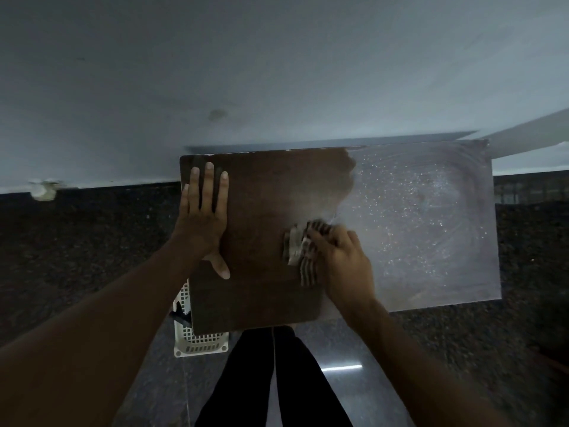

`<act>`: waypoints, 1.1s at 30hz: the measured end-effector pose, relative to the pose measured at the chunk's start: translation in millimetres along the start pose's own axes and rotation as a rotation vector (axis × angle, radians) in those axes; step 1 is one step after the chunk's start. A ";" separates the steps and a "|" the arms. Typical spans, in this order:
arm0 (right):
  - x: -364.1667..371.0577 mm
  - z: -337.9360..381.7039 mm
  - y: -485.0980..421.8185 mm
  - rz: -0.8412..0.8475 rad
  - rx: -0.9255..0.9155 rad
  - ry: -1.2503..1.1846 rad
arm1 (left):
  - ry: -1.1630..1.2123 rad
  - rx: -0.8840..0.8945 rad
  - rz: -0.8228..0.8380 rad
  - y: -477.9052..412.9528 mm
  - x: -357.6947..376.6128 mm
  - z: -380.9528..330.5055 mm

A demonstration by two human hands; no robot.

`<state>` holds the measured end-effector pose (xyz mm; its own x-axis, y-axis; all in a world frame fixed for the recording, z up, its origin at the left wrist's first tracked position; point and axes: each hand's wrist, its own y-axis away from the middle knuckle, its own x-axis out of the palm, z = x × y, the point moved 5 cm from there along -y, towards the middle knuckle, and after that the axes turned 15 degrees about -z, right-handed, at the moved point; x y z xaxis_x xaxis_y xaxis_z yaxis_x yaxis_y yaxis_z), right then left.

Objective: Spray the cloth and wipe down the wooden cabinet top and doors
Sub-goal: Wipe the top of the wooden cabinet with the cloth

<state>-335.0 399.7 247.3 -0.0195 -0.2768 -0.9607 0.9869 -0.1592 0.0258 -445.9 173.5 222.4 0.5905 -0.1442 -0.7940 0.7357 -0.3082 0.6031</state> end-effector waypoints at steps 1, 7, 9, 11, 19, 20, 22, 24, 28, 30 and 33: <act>0.7 -2.7 -13.4 -0.021 0.048 -0.009 | -0.001 -0.003 -0.003 0.2 0.5 0.6; 5.2 -11.0 -109.5 -0.054 0.189 0.036 | -0.002 0.014 -0.023 -0.5 1.4 -0.7; -0.8 -7.7 -109.1 -0.050 0.175 0.033 | 0.004 0.012 -0.016 -0.4 1.7 0.7; -4.8 -6.9 -88.8 -0.037 0.156 0.035 | 0.001 0.005 -0.001 -0.6 2.1 1.1; -2.1 -14.5 84.1 0.021 0.159 -0.014 | 0.012 0.019 -0.031 1.3 1.3 -1.4; -1.3 -15.9 99.0 0.024 0.171 -0.011 | 0.008 0.017 -0.027 1.7 0.6 -2.4; -0.5 -17.8 107.6 0.023 0.215 0.001 | -0.001 0.017 -0.031 5.2 -1.8 -5.2; -1.3 -17.2 98.2 0.012 0.236 0.007 | 0.002 0.042 -0.048 9.4 -4.4 -10.9; -3.1 -17.6 51.4 0.027 0.273 0.020 | -0.023 0.238 -0.049 18.8 -0.3 -30.9; -0.5 -20.4 12.4 -0.005 0.279 0.025 | -0.017 0.282 0.007 20.8 4.5 -41.5; 1.2 -22.0 -48.1 -0.057 0.298 -0.047 | -0.049 0.219 0.040 18.2 10.3 -50.6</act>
<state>-379.0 427.9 238.8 -0.0874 -0.3016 -0.9494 0.8938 -0.4445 0.0589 -409.6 213.9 229.0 0.5971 -0.2040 -0.7758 0.6191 -0.4977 0.6075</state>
